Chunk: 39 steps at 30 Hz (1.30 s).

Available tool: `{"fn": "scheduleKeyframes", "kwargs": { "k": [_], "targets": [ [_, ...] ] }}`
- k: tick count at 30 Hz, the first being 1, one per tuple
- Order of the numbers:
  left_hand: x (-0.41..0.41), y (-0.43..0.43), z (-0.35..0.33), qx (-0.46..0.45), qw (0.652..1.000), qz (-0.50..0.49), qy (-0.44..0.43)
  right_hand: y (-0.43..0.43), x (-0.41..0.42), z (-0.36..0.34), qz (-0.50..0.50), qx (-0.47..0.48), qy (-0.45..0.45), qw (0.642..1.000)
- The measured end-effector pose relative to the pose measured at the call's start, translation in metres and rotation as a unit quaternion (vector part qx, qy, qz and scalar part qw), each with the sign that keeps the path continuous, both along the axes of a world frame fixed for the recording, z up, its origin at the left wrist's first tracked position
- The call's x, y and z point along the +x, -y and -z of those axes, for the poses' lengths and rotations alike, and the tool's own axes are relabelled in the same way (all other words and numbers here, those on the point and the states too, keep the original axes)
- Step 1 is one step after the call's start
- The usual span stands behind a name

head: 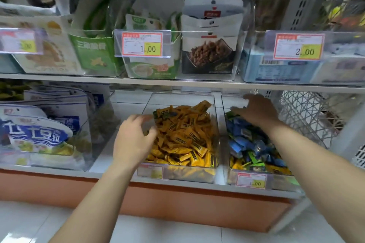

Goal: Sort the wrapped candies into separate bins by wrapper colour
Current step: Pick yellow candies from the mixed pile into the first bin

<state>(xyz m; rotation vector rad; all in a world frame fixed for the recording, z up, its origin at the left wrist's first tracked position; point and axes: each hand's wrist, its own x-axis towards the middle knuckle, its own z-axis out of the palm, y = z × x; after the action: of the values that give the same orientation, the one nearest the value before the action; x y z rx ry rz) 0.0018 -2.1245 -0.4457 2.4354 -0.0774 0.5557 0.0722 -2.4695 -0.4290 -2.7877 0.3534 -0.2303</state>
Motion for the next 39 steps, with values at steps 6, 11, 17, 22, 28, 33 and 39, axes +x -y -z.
{"fn": "scheduleKeyframes", "kwargs": {
  "k": [6, 11, 17, 22, 28, 33, 39],
  "targets": [
    [0.013, -0.047, 0.026, -0.055, 0.991, -0.045, -0.113, -0.103, 0.008, -0.008, -0.202, 0.053, 0.045, 0.977],
    [0.012, -0.056, 0.037, -0.076, 0.99, -0.004, -0.121, -0.217, 0.03, 0.017, -0.367, 0.068, -0.044, 0.927],
    [0.014, -0.063, 0.04, -0.094, 0.987, 0.005, -0.129, -0.26, 0.063, 0.051, -0.381, 0.031, -0.189, 0.904],
    [0.017, -0.066, 0.042, -0.1, 0.986, 0.013, -0.13, -0.252, 0.069, 0.052, -0.394, 0.04, -0.251, 0.884],
    [0.017, -0.067, 0.04, -0.101, 0.986, 0.016, -0.129, -0.228, 0.067, 0.045, -0.378, 0.055, -0.128, 0.915],
    [0.019, -0.067, 0.036, -0.137, 0.987, 0.014, -0.081, -0.204, 0.046, 0.033, -0.34, 0.15, 0.038, 0.928],
    [0.021, -0.047, 0.03, -0.094, 0.995, 0.035, -0.012, -0.19, 0.025, 0.009, -0.292, 0.212, 0.085, 0.929]
  ]
}}
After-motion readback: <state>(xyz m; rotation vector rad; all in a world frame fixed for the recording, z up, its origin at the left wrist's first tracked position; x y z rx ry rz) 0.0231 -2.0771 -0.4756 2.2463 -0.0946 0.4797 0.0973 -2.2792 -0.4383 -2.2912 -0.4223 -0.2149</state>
